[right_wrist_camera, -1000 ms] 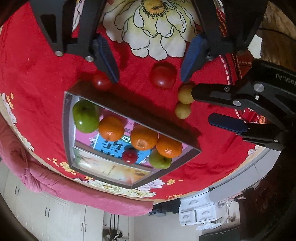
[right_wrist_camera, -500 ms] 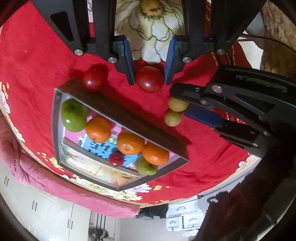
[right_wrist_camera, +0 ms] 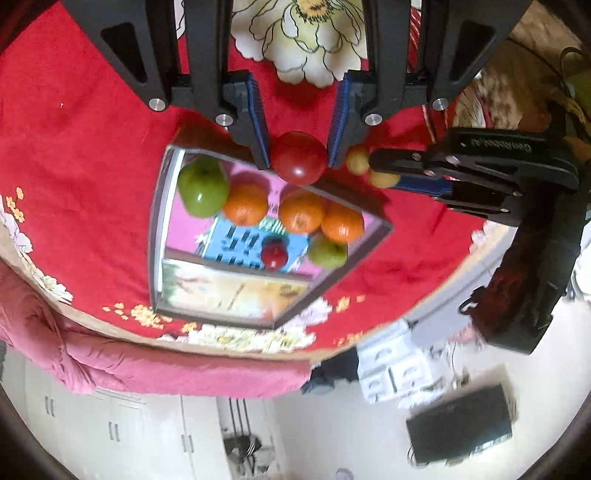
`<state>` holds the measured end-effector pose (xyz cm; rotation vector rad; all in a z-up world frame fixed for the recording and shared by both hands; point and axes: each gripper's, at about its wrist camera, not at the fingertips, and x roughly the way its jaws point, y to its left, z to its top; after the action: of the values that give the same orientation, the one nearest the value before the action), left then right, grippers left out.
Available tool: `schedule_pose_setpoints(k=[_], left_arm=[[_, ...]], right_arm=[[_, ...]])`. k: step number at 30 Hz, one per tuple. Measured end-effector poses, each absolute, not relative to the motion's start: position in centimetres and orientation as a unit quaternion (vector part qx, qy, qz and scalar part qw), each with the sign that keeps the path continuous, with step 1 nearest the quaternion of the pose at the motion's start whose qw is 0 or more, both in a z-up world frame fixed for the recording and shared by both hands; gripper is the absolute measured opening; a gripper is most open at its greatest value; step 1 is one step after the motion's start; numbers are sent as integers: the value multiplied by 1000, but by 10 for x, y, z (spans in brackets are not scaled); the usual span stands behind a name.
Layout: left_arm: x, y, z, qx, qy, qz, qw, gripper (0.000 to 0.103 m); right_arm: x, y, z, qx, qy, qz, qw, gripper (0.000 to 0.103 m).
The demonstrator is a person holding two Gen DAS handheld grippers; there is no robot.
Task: Organize fruits
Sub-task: 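Close the left gripper on a brown kiwi while the right gripper grasps a red tomato, then lower the kiwi into the tray and open the left gripper while the right gripper releases its tomato there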
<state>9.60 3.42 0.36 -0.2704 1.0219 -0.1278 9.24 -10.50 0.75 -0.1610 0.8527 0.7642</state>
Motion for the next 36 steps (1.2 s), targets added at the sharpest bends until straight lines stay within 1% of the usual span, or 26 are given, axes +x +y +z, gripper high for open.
schedule_pose_setpoints(k=[7, 12, 22, 36], left_arm=[[93, 64, 35, -137, 444, -26, 885, 26], [99, 76, 40, -144, 432, -8, 890, 26], [113, 76, 26, -126, 431, 12, 893, 26], [122, 66, 2, -105, 453, 14, 885, 26]], right_arm=[[99, -114, 20, -53, 377, 352, 855, 32], [99, -116, 27, -50, 360, 343, 866, 32], [106, -117, 30, -54, 344, 328, 878, 32], [116, -116, 27, -59, 340, 319, 883, 32]])
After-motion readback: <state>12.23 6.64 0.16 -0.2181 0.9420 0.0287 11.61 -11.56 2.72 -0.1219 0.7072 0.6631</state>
